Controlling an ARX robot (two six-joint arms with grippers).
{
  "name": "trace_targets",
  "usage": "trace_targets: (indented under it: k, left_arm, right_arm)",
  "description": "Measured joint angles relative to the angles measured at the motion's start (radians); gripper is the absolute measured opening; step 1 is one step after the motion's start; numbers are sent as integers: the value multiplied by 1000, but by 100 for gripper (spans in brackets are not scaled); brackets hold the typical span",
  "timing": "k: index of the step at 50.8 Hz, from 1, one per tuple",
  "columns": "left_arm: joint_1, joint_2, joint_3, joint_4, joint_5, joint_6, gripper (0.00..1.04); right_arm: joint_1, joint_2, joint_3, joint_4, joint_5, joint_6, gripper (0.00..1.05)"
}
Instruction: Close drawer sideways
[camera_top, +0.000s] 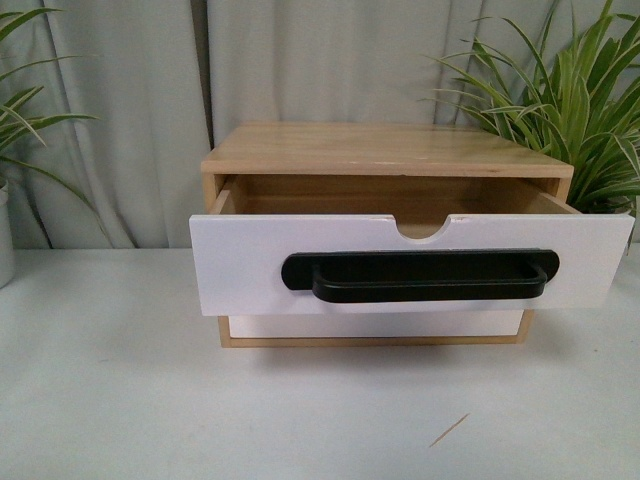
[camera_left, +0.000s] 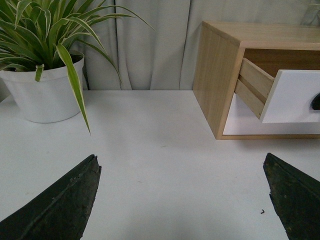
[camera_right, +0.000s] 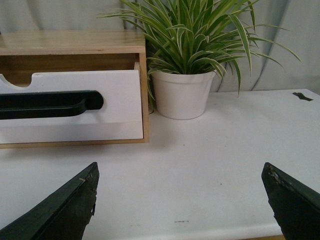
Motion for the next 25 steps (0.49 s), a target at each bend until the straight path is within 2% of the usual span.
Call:
trace_targets:
  k: [25]
  left_arm:
    - [0, 0, 0, 0, 0, 0, 99]
  right_arm:
    - [0, 0, 0, 0, 0, 0, 96]
